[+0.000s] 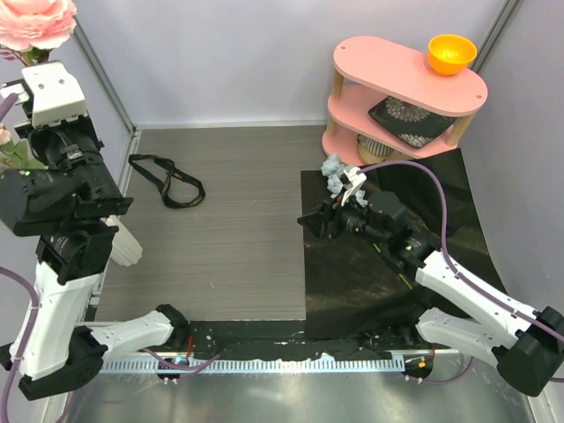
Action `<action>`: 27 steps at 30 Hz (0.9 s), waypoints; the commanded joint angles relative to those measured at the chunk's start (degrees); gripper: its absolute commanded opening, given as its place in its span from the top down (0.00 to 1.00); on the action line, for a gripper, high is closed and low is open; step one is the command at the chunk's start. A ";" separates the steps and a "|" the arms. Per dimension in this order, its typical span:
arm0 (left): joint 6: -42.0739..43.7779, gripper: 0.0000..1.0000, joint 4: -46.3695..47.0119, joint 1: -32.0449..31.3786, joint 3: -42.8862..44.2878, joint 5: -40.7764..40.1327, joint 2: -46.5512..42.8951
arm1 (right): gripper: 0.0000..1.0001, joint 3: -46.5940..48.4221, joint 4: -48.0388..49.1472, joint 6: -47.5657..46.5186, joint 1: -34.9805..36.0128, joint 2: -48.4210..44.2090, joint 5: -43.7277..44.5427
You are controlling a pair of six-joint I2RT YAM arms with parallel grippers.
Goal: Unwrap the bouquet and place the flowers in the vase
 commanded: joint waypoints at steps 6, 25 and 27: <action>-26.98 1.00 -23.57 22.37 3.33 12.53 4.17 | 0.38 1.29 1.78 0.09 0.20 -1.45 -0.02; -47.05 1.00 -27.82 42.33 -6.67 13.26 2.68 | 0.37 1.02 1.08 -0.44 0.20 -0.93 0.15; -50.29 1.00 -28.43 44.35 -8.08 12.65 2.68 | 0.38 0.85 0.90 -0.17 0.20 -0.93 -0.02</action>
